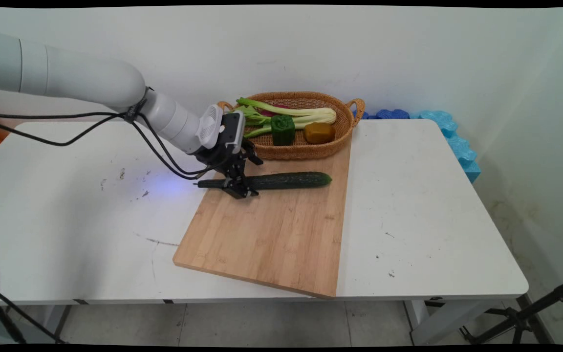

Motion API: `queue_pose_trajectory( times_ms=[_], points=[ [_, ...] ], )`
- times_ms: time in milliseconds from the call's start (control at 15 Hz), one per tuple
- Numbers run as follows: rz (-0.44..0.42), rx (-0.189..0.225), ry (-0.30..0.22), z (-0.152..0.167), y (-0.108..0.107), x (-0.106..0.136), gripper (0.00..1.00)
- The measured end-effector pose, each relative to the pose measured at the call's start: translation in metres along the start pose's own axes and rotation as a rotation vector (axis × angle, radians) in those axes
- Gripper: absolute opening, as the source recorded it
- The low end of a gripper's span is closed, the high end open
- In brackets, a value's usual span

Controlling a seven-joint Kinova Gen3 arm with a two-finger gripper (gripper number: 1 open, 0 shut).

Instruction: Place the picked object on the cutting board

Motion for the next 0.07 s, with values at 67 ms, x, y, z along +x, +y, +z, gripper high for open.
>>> queue_pose_trajectory(
  times_ms=[67],
  points=[
    [0.002,-0.001,0.0,0.0002,0.0007,-0.0006,1.0]
  ],
)
